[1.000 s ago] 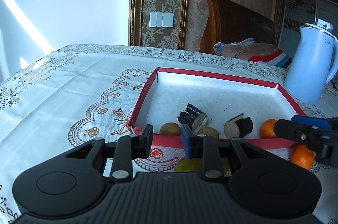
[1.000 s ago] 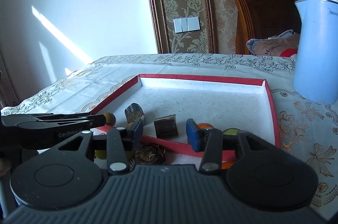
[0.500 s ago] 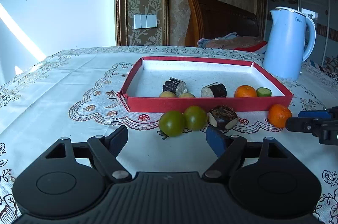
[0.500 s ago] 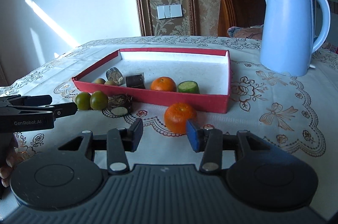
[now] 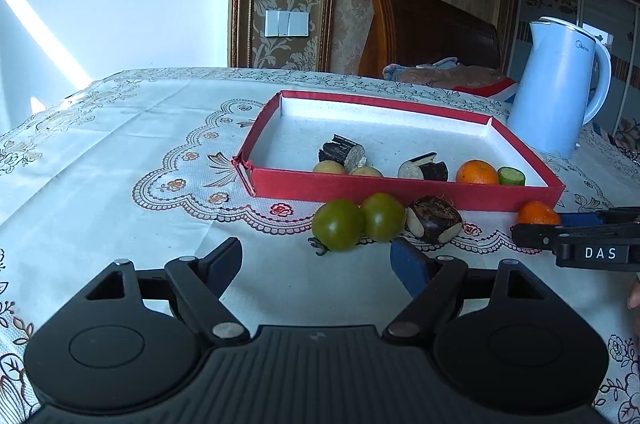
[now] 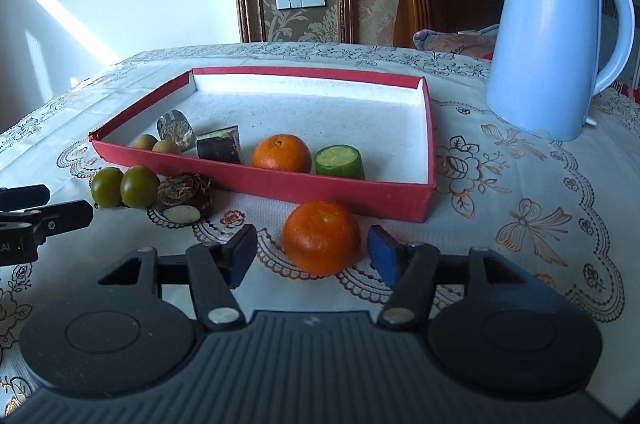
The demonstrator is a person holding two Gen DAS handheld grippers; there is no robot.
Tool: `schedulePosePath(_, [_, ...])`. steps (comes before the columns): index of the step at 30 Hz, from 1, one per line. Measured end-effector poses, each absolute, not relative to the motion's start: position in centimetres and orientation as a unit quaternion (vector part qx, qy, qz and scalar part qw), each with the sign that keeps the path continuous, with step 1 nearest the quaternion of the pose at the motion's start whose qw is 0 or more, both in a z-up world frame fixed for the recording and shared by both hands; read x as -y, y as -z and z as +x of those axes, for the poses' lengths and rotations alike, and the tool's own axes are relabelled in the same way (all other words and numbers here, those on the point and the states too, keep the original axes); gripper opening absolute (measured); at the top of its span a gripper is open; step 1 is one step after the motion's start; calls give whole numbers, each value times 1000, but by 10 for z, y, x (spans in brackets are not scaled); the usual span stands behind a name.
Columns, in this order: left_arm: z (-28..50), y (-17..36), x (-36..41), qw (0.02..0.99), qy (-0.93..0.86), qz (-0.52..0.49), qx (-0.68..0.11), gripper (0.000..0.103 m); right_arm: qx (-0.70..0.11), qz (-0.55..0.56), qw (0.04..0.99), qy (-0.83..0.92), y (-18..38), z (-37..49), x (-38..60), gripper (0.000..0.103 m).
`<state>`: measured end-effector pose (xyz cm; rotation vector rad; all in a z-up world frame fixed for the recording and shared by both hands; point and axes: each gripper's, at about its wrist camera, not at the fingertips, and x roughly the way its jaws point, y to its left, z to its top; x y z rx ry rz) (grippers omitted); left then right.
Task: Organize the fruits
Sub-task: 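Move the right tool to a mandarin orange while the left tool approaches a green tomato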
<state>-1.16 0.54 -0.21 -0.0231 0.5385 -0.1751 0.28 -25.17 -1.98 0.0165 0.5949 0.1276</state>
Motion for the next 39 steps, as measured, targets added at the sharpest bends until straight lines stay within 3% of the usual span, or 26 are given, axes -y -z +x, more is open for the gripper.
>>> schedulePosePath(3, [-7, 0, -5, 960, 83, -11, -265, 81, -296, 17, 953, -56, 22, 3, 255, 41])
schedulePosePath(12, [13, -1, 7, 958, 84, 42, -273, 81, -296, 35, 952, -65, 24, 4, 260, 40])
schedulePosePath(19, [30, 3, -4, 948, 76, 7, -310, 82, -296, 42, 952, -69, 24, 4, 262, 42])
schedulePosePath(27, [41, 4, 4, 951, 72, 12, -301, 81, -295, 42, 952, -69, 24, 4, 262, 42])
schedulePosePath(30, [41, 4, 7, 951, 78, 18, -298, 78, -295, 42, 952, -69, 24, 3, 262, 42])
schedulePosePath(35, [40, 4, 10, 951, 97, 21, -292, 60, -296, 42, 952, -69, 24, 3, 262, 42])
schedulePosePath(39, [40, 5, 9, 950, 107, 14, -293, 55, -295, 42, 952, -69, 24, 3, 262, 42])
